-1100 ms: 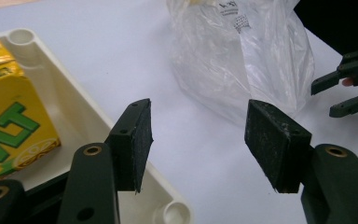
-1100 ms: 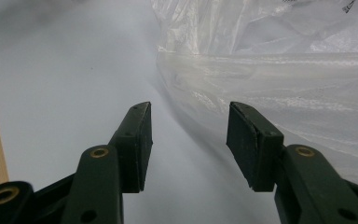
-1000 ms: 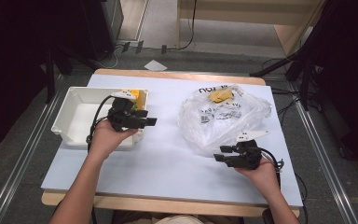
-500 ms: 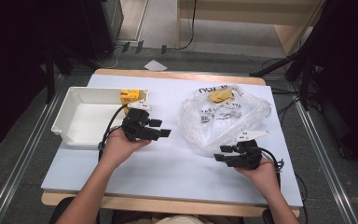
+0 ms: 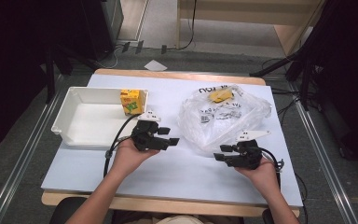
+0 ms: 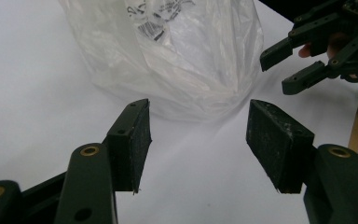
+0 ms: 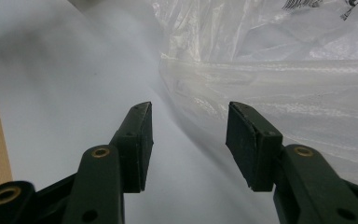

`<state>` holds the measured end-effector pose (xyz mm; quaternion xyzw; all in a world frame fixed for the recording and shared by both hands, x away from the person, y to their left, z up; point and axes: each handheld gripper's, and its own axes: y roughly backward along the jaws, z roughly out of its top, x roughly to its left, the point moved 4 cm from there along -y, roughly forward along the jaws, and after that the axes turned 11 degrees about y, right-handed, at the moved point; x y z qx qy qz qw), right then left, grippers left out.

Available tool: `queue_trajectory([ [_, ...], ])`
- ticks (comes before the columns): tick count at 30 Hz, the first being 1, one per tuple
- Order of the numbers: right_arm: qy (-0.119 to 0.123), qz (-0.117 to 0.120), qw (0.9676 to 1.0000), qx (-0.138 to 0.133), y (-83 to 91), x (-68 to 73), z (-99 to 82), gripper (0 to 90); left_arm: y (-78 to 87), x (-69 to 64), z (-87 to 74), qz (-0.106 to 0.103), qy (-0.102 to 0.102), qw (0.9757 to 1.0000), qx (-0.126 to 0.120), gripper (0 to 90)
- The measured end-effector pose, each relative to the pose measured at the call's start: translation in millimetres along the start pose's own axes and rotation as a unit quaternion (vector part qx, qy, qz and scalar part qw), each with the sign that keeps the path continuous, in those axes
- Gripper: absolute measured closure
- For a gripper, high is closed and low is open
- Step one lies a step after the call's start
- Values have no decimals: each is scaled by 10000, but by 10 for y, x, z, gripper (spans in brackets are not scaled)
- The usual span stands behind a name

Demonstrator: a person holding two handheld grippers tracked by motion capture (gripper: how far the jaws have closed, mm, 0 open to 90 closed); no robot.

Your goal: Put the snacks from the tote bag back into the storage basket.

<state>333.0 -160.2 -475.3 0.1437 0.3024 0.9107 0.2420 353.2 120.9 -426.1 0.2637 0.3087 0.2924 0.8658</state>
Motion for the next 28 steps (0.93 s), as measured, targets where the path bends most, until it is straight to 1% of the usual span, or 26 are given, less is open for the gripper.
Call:
queue_trajectory([
  [3, -4, -4, 10000, -4, 0, -1, 1, 523, -56, -25, -46, 126, -150, 9997, 117, 407],
  [5, -2, -6, 10000, -25, 4, 5, 4, 523, -81, -40, -66, 118, -188, 9997, 126, 407],
  [7, -4, -5, 10000, -24, 6, 10, 5, 523, -108, -43, -82, 68, -209, 9997, 145, 406],
  [10, 16, 1, 10000, -15, 2, 9, 3, 523, -158, -40, -114, 56, -175, 9996, 194, 404],
  [11, 14, 11, 10000, -8, 0, 9, 3, 523, -175, -35, -127, 2, -160, 9996, 227, 404],
  [13, 9, -2, 10000, -2, -3, 9, 2, 523, -192, -28, -141, 22, -140, 9995, 271, 403],
  [14, 10, 0, 10000, 2, -4, 9, 2, 523, -219, -14, -166, 80, -198, 9993, 307, 404],
  [15, 7, -4, 10000, 10, -3, 8, 1, 523, -229, -1, -172, 109, -202, 9992, 327, 404],
  [18, 10, -3, 10000, 7, -7, 10, 0, 523, -250, 25, -187, 39, -113, 9995, 295, 402],
  [20, 17, -1, 10000, 8, -12, 13, 0, 523, -261, 41, -195, 67, -130, 9994, 315, 402],
  [21, -2, 7, 10000, 16, -11, 18, 1, 523, -264, 47, -199, 88, -102, 9994, 332, 401],
  [23, 17, 0, 10000, 22, -12, 18, 0, 523, -269, 56, -203, 66, -105, 9992, 370, 400],
  [28, 9, 7, 10000, 8, -10, 15, 2, 523, -277, 48, -205, 62, -128, 9992, 363, 397],
])
